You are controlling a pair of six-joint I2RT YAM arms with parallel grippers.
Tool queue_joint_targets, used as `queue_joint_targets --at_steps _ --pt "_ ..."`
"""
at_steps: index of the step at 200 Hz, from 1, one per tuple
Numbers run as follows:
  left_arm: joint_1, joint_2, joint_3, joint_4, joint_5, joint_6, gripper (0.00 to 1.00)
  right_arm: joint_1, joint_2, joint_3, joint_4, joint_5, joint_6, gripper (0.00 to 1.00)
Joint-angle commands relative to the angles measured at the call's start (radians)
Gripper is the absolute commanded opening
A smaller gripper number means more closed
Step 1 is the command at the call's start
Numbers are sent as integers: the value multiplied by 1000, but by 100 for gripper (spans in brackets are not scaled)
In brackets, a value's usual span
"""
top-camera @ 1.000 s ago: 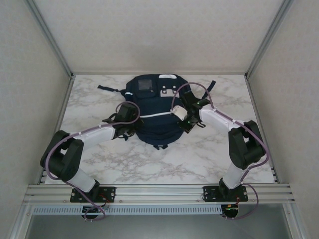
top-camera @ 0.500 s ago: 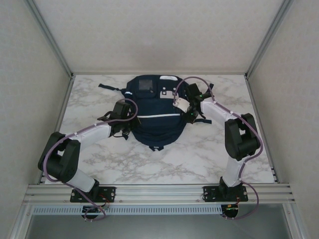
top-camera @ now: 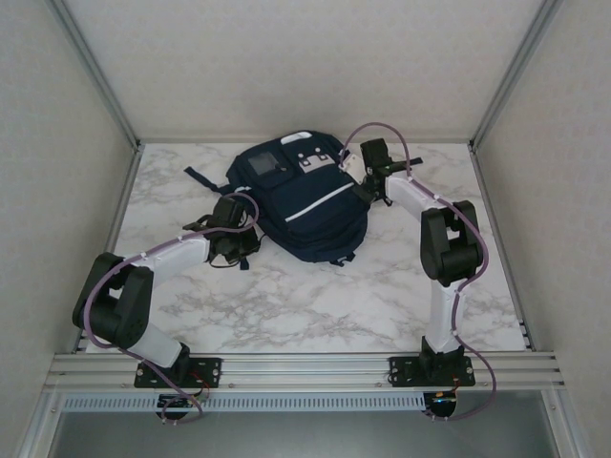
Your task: Pack the student bag
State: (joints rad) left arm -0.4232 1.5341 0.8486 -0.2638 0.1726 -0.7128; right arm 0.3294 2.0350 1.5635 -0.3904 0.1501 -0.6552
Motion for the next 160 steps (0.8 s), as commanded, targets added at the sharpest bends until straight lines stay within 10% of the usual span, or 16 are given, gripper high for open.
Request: queue_joint_targets --at_steps 1,33,72,119,160 --pt "6 -48 -4 -41 -38 17 0 -6 -38 -16 91 -5 130 28" --pt "9 -102 33 -60 -118 34 11 -7 -157 -125 159 -10 243 98" --pt "17 -184 67 -95 -390 93 66 -9 -332 -316 225 126 403 99" --pt "37 -292 -8 10 -933 321 79 -49 -557 -745 476 335 614 99" --pt "135 -229 -125 261 -1003 428 80 -133 -595 -1026 865 274 652 99"
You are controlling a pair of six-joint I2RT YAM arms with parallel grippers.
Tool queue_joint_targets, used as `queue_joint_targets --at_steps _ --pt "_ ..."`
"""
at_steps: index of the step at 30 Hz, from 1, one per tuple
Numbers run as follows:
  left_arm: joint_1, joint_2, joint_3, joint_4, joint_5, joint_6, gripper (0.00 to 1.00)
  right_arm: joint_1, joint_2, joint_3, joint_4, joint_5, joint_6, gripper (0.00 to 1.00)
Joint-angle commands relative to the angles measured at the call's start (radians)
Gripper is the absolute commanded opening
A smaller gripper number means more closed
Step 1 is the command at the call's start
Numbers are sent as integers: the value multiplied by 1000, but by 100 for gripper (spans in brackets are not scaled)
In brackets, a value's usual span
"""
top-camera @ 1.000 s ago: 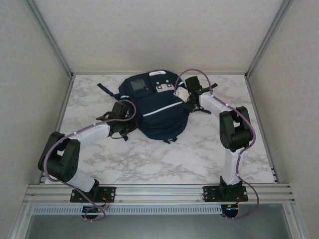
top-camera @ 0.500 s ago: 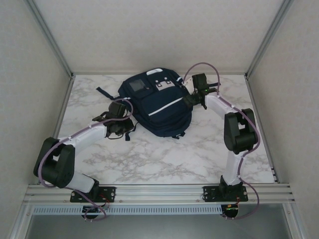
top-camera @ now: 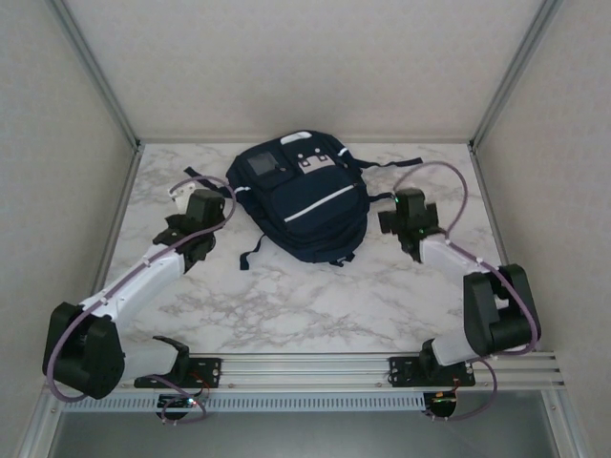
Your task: Pack the student bag
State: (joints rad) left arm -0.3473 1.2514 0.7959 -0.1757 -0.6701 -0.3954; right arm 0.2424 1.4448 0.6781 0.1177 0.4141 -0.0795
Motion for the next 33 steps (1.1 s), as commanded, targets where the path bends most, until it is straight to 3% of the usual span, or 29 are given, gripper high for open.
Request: queue_joint_targets --at_steps 1,4,9,11,15,16,17,19,20,21,33 --pt "61 57 -74 180 -159 113 80 -47 -2 -144 365 8 75 99" --pt "90 130 -57 253 -124 187 80 -70 13 -163 471 -18 81 99" --pt "125 217 -114 507 -39 348 80 -107 68 -193 564 -83 110 99" --pt "152 242 -188 668 52 395 80 -113 63 -212 594 -99 112 99" --pt "250 252 -298 829 286 347 80 -155 82 -282 697 -214 123 99" --pt "261 241 -344 901 317 342 80 -154 108 -313 790 -212 114 99" --pt "266 246 -388 977 349 345 81 -157 90 -297 721 -204 130 99" --pt "271 302 -433 1142 356 355 88 -158 95 -300 744 -209 127 99" --pt "275 272 -411 1023 370 337 90 -159 93 -300 733 -208 129 99" --pt "273 304 -428 1117 365 353 93 -158 94 -299 741 -206 127 99" --pt "265 287 -414 1060 349 352 100 -157 93 -290 722 -225 118 99"
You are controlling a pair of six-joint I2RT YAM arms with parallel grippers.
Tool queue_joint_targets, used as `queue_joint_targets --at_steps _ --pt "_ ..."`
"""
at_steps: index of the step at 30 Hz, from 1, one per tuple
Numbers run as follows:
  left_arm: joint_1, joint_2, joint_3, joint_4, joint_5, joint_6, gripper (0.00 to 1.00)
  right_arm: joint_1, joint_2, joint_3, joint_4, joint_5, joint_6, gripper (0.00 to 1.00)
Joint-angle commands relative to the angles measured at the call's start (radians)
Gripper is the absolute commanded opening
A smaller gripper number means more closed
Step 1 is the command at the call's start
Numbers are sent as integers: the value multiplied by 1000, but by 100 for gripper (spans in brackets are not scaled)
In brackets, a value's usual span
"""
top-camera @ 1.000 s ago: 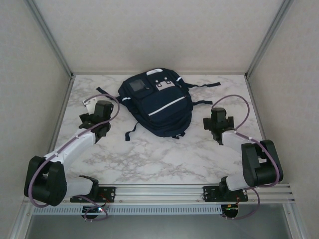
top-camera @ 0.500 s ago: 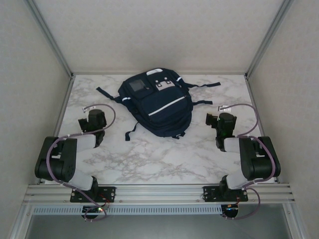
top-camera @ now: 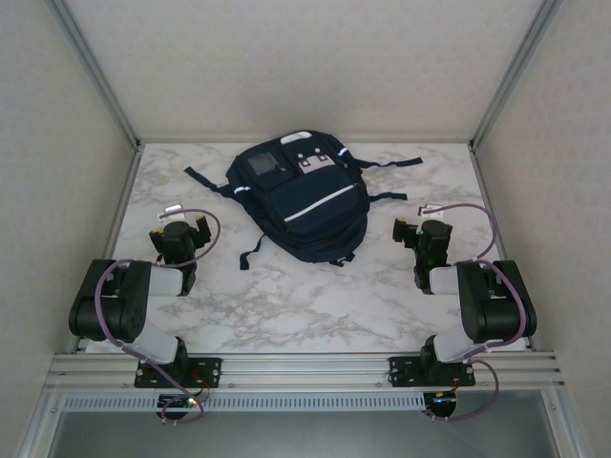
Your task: Pack the student bag
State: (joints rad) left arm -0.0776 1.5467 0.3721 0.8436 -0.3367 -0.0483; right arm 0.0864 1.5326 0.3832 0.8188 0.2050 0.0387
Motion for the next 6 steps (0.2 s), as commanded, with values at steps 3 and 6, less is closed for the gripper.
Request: queue_joint_targets --at_steps 3,6 --pt "-4 -7 10 42 16 5 100 -2 6 3 23 -15 0 99" --pt "-4 -7 10 42 16 5 100 -1 6 1 25 -19 -1 99"
